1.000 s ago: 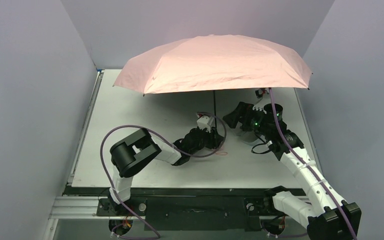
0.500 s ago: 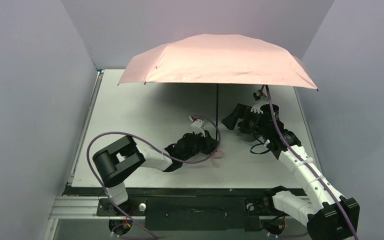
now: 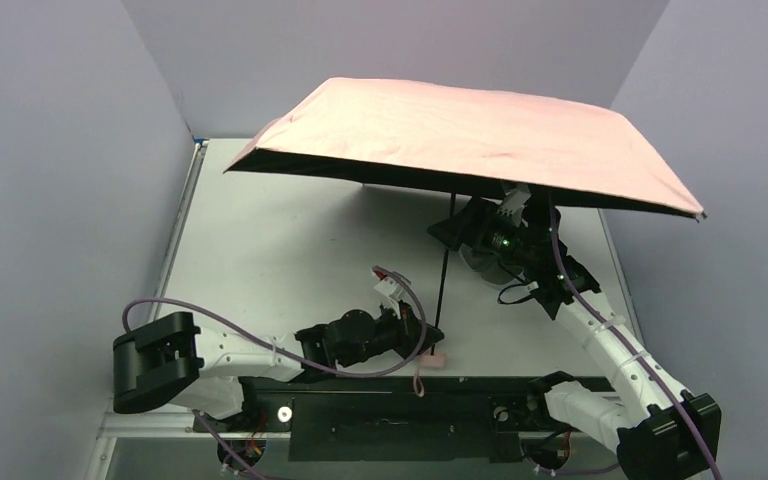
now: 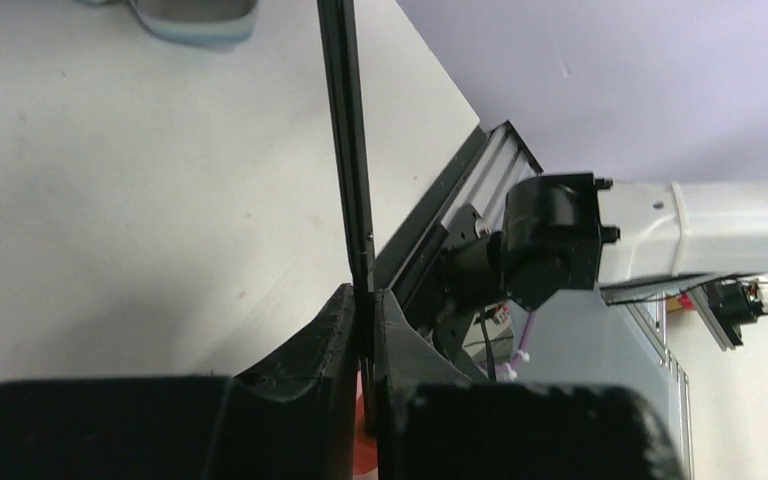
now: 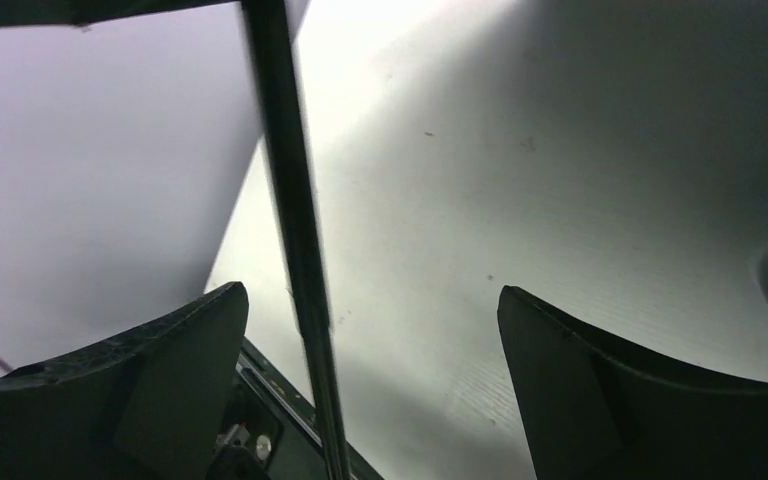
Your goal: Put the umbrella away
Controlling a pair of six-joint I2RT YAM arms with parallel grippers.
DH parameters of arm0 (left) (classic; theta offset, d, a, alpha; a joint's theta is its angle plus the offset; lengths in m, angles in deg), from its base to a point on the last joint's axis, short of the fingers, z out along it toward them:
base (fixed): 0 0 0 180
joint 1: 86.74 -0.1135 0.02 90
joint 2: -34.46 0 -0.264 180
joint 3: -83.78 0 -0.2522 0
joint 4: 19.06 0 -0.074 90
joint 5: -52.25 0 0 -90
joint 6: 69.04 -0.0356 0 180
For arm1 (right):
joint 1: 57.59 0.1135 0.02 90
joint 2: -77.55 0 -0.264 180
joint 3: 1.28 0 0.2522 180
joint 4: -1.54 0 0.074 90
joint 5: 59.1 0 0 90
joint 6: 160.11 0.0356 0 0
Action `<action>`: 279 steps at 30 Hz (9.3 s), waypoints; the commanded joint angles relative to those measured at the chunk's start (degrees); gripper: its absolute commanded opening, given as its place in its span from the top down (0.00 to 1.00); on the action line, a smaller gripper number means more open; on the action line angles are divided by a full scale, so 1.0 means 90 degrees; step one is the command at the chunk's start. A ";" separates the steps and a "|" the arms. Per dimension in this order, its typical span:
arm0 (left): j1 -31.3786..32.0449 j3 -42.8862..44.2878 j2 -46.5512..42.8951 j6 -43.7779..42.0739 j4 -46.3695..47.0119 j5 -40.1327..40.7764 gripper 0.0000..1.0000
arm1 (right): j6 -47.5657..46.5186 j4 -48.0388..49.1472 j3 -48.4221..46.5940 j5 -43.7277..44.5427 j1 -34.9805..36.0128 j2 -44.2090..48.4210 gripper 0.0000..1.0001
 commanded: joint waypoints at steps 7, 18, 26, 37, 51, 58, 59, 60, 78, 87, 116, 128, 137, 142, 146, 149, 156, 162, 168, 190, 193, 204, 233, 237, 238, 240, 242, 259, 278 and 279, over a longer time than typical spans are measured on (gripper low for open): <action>0.0623 -0.0032 -0.1380 0.0011 -0.1244 0.0522 1.00 | 0.0496 0.1342 0.0280 -0.0369 0.0185 0.0187 0.39; 0.0867 -0.0264 -0.2121 0.0111 -0.1816 0.1180 0.66 | 0.0742 0.1358 0.0523 -0.0270 0.0322 0.0566 1.00; 0.1356 0.0389 -0.1734 -0.0353 -0.2658 0.1884 0.29 | 0.0817 0.0989 0.0334 0.0099 0.0501 0.0523 1.00; 0.1883 0.1522 -0.0306 -0.0158 -0.3682 0.3706 0.41 | 0.0924 0.0789 0.0068 0.0346 0.0716 0.0468 1.00; 0.1905 0.1469 -0.0365 -0.0613 -0.2504 0.3457 1.00 | 0.0054 -0.2701 -0.2245 0.2644 0.1497 0.0225 1.00; 0.1777 0.0363 -0.1279 -0.0755 0.0055 0.2056 1.00 | -0.0227 -0.4151 -0.3812 0.4279 0.2449 -0.0456 1.00; 0.1742 0.0280 -0.1390 -0.0721 0.0220 0.1819 1.00 | -0.0243 -0.4389 -0.4012 0.4656 0.2649 -0.0513 1.00; 0.1712 0.0130 -0.1429 -0.0621 0.0536 0.1701 1.00 | -0.0286 -0.4493 -0.4100 0.4842 0.2736 -0.0626 1.00; 0.1277 -0.1673 -0.1560 0.0958 0.2644 0.1357 1.00 | -0.0903 -0.2671 -0.2290 0.3530 0.3040 0.0217 0.08; 0.1299 -0.1682 -0.1661 0.1061 0.2484 0.1225 1.00 | 0.0067 -0.0091 -0.0567 0.1414 0.1767 0.1171 0.08; 0.1491 -0.1204 -0.2508 0.1265 0.1828 0.0755 1.00 | 0.5226 0.8667 -0.0782 -0.0043 0.0080 -0.2559 0.17; 0.1562 -0.0878 -0.2463 0.1341 0.1560 0.0569 1.00 | 0.5824 0.9623 -0.1364 0.0095 0.0087 -0.3662 0.32; 0.1584 -0.0712 -0.2310 0.1346 0.1415 0.0501 1.00 | 0.6080 0.9938 -0.1523 0.0180 0.0169 -0.4080 0.39; 0.1577 -0.0672 -0.2294 0.1336 0.1337 0.0514 1.00 | 0.6018 0.9697 -0.1548 0.0343 0.0271 -0.4152 0.38; 0.1582 -0.0646 -0.2306 0.1325 0.1258 0.0538 1.00 | 0.6037 0.9675 -0.1517 0.0642 0.0349 -0.4177 0.37; 0.1579 -0.0619 -0.2276 0.1329 0.1223 0.0525 1.00 | 0.6022 0.9634 -0.1564 0.0802 0.0433 -0.4229 0.40; 0.1575 -0.0634 -0.2278 0.1362 0.1225 0.0511 1.00 | 0.6187 0.9739 -0.1628 0.1174 0.0460 -0.4422 0.50; 0.1594 -0.0668 -0.2280 0.1389 0.1249 0.0517 1.00 | 0.6434 0.9888 -0.1677 0.1434 0.0440 -0.4597 0.50; 0.1596 -0.0727 -0.2303 0.1407 0.1279 0.0561 1.00 | 0.6842 1.0322 -0.1736 0.1595 0.0370 -0.4824 0.53; 0.1606 -0.0896 -0.2361 0.1408 0.1248 0.0758 1.00 | 0.6146 0.9599 -0.1451 0.0837 0.0302 -0.3995 0.16; 0.1620 -0.0930 -0.2407 0.1398 0.1245 0.0815 1.00 | 0.5959 0.9383 -0.1092 0.0891 0.0287 -0.3661 0.15; 0.1637 -0.0930 -0.2264 0.1408 0.1289 0.0834 1.00 | 0.6050 0.9326 -0.0686 0.1186 0.0279 -0.3557 0.49; 0.1630 -0.0387 -0.2598 0.0848 -0.0765 0.1739 1.00 | 0.1315 0.1402 -0.1104 0.1725 0.0739 -0.0739 0.13; 0.1634 -0.0100 -0.2394 0.0734 -0.1002 0.1777 1.00 | 0.0685 0.0366 -0.1771 0.2498 0.1132 -0.0750 0.13; 0.1633 -0.0069 -0.2327 0.0721 -0.1023 0.1768 1.00 | 0.0595 0.0272 -0.1993 0.2643 0.1152 -0.0835 0.13; 0.1634 -0.0021 -0.2239 0.0710 -0.1024 0.1732 1.00 | 0.0514 0.0094 -0.2275 0.2765 0.1191 -0.0936 0.14; 0.1641 -0.0014 -0.2180 0.0724 -0.0995 0.1730 1.00 | 0.0463 0.0033 -0.2551 0.2858 0.1216 -0.1045 0.16; 0.1670 -0.0175 -0.2090 0.0780 -0.0892 0.1617 1.00 | 0.0181 -0.1379 -0.4520 0.4158 0.1310 -0.2383 0.48; 0.1670 -0.0325 -0.2013 0.0868 -0.0811 0.1622 1.00 | -0.0182 -0.1448 -0.4951 0.3814 0.1369 -0.2769 1.00; 0.1666 -0.0319 -0.2032 0.0854 -0.0824 0.1654 1.00 | -0.0225 -0.1499 -0.4960 0.3777 0.1444 -0.2731 1.00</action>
